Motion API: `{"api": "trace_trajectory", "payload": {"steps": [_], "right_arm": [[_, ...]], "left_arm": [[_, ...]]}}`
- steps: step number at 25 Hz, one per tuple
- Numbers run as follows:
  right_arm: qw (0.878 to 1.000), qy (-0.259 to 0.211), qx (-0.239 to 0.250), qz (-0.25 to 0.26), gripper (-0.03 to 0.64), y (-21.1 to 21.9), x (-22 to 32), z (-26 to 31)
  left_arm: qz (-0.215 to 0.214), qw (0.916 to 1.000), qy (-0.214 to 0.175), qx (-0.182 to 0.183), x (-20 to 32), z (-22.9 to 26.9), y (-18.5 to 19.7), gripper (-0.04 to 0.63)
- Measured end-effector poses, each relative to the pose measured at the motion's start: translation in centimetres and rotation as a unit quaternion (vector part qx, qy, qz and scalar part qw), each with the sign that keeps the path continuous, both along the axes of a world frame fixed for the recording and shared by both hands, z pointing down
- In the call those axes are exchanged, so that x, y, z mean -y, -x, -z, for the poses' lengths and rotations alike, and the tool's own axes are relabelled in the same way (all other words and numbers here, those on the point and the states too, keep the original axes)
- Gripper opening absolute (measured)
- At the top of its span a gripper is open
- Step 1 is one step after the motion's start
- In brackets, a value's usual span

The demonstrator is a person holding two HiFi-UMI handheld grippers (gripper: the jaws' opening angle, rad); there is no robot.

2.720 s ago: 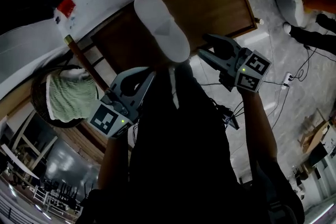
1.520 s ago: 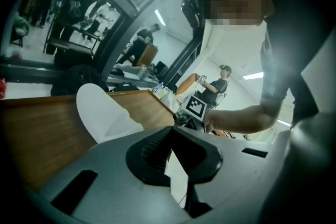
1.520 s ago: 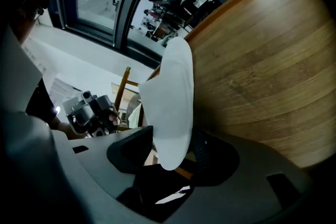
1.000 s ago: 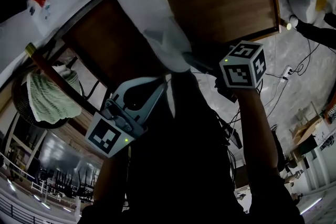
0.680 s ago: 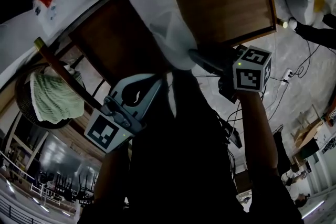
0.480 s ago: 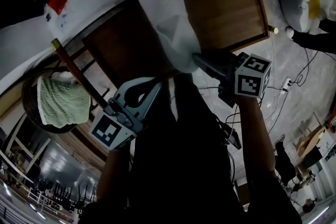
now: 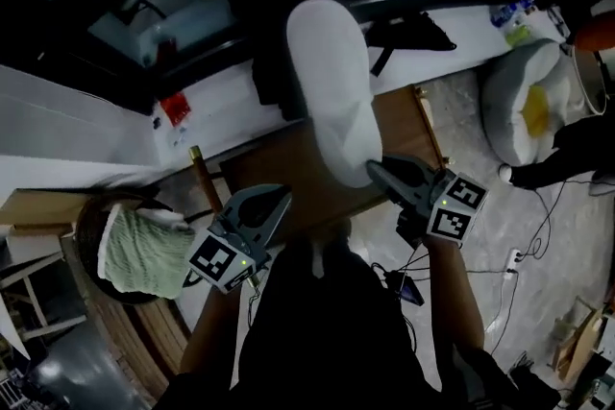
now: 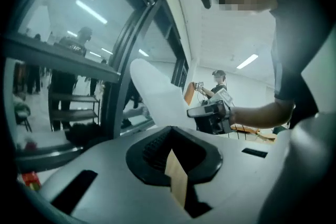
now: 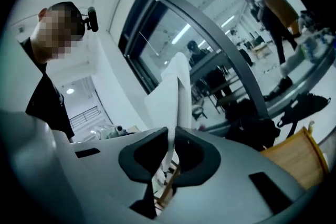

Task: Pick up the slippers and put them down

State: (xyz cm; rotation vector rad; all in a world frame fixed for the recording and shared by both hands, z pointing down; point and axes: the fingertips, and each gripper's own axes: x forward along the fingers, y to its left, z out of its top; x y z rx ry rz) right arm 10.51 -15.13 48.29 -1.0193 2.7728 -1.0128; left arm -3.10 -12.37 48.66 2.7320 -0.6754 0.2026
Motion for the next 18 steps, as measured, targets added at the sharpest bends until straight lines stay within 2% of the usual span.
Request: {"api": "trace_trajectory", "payload": {"steps": [4, 9, 13, 18], "right_arm": [[0.996, -0.087, 0.019, -0.008, 0.051, 0.5, -1.1, 7.1], [0.982, -0.191, 0.012, 0.002, 0.049, 1.6, -1.0, 14.7], [0.969, -0.247, 0.003, 0.010, 0.049, 2.4, -1.6, 19.1], [0.956, -0.292, 0.004, 0.014, 0.048, 3.3, -1.7, 22.4]], "left_arm": [[0.005, 0.9981, -0.056, -0.023, 0.9, 5.7, 0.9, 0.011], [0.010, 0.9911, -0.121, -0.055, 2.1, 12.3, 1.6, 0.011], [0.003, 0.9852, -0.153, -0.077, 1.6, 17.3, 1.4, 0.011], [-0.005, 0.9773, -0.196, -0.081, 1.2, 20.8, 1.5, 0.011]]}}
